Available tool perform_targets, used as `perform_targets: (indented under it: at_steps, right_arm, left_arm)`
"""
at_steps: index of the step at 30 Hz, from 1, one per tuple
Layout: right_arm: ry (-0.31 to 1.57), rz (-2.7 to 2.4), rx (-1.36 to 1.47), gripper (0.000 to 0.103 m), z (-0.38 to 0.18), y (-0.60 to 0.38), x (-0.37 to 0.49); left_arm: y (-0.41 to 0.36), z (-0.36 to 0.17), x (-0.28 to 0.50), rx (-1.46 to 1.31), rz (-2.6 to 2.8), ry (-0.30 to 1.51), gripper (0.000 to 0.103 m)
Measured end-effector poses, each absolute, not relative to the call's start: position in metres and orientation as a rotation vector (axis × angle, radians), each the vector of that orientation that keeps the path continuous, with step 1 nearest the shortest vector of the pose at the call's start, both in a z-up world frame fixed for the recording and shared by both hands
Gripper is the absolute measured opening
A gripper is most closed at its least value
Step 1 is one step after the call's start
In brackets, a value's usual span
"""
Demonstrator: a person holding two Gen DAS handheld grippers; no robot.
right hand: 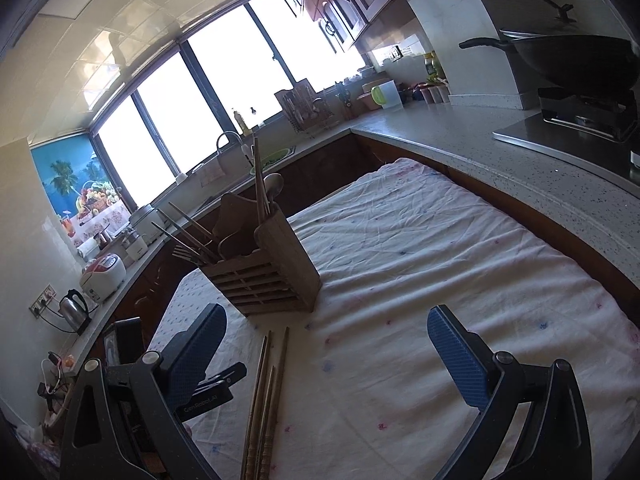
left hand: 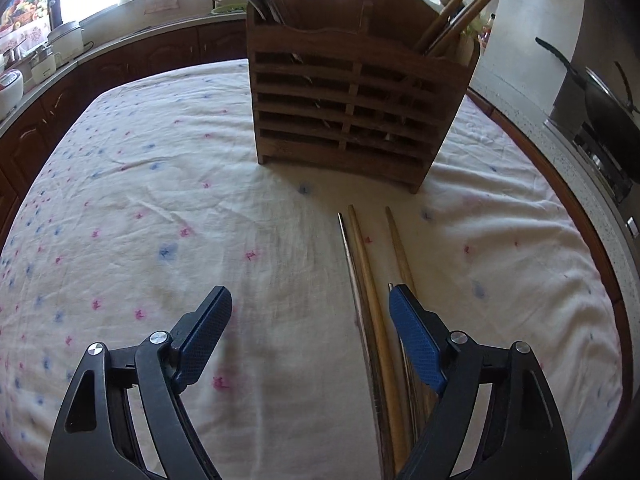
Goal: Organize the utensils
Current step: 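Move both open tools back down to the remaining chopsticks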
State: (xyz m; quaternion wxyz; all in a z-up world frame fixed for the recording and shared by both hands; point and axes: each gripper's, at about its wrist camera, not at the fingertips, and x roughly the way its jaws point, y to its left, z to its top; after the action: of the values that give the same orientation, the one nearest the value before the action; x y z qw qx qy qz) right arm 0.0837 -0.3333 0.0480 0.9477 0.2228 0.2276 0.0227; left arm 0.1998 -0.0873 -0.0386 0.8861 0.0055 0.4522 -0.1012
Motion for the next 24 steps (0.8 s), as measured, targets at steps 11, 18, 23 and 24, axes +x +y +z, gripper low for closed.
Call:
perform_targets:
  at_steps: [11, 18, 23, 24]
  right_arm:
    - [0.502, 0.08, 0.444, 0.102, 0.041, -0.318, 0.094]
    - [0.586, 0.153, 0.381, 0.101, 0.021, -0.289, 0.116]
    - [0.662, 0.212, 0.313, 0.087, 0.006, -0.263, 0.139]
    - [0.675, 0.214, 0.292, 0.081, 0.003, -0.258, 0.144]
  left_arm:
    - [-0.039, -0.049, 0.162, 0.091, -0.203, 0.939, 0.077]
    - [0.032, -0.04, 0.148, -0.076, -0.205, 0.94, 0.076]
    - [0.049, -0.03, 0.155, -0.145, -0.133, 0.937, 0.068]
    - [0.049, -0.032, 0.159, -0.148, -0.12, 0.948, 0.064]
